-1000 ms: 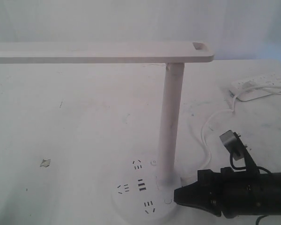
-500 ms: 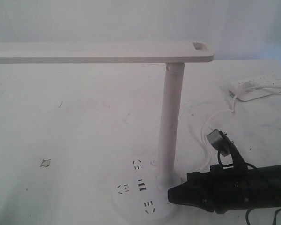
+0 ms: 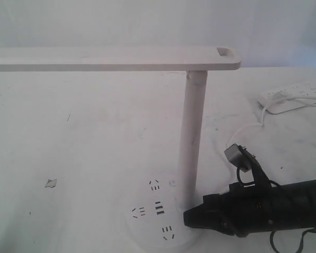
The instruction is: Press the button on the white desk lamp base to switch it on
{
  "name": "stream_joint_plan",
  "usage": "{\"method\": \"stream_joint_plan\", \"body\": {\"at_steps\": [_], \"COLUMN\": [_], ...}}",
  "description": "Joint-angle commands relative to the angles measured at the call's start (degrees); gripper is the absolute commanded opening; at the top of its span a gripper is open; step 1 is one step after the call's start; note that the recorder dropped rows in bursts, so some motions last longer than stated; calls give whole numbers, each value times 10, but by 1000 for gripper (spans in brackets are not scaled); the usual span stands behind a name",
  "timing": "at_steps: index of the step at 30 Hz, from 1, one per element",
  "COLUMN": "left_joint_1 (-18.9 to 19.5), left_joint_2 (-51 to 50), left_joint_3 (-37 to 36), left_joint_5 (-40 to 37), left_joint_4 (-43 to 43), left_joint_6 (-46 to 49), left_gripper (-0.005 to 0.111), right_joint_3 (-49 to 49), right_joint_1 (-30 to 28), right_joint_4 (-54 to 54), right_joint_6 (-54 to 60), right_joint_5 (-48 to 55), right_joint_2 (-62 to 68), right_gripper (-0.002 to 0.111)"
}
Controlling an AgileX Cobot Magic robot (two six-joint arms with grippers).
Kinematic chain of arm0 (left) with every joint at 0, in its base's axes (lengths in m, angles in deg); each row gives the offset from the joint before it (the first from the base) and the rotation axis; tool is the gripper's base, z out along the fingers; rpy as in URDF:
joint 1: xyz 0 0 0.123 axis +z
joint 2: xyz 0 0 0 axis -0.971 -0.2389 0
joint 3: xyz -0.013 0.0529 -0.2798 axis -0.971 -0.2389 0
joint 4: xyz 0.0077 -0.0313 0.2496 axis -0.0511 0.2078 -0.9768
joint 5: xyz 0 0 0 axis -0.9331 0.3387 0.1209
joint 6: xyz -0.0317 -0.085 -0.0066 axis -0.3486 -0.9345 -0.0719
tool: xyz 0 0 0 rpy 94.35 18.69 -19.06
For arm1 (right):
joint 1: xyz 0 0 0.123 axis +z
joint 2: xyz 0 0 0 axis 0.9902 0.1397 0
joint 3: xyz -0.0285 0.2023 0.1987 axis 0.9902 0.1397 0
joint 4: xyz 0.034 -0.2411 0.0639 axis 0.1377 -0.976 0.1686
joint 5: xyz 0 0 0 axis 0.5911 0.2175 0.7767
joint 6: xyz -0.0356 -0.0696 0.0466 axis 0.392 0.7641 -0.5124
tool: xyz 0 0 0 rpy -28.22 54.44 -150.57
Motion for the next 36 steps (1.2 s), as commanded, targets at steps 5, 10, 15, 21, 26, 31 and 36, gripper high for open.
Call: {"method": "stream_joint_plan", "body": {"at_steps": [5, 10, 15, 21, 26, 31, 36], "left_joint_1": [-5, -5, -5, -5, -5, -5, -5], "left_joint_2": [2, 2, 2, 2, 2, 2, 2], "left_joint_3": [-1, -1, -1, -1, -1, -1, -1], "left_joint_5": [1, 1, 1, 1, 1, 1, 1], "left_joint_4": [0, 0, 0, 0, 0, 0, 0], "left_joint_6": [0, 0, 0, 0, 0, 0, 0], "left_gripper": [0, 0, 0, 0, 0, 0, 0], "right_joint_3": [-11, -11, -12, -12, -13, -13, -12], "right_joint_1": [0, 0, 24, 30, 30, 30, 30], "right_joint_4": [0, 0, 0, 0, 0, 0, 0], "right_joint_6": [2, 2, 7, 15, 15, 15, 15], "right_joint_5": [2, 2, -18, -55, -59, -75, -107], "right_joint_2": [1, 1, 1, 1, 1, 1, 1], "right_gripper": [0, 0, 0, 0, 0, 0, 0]}}
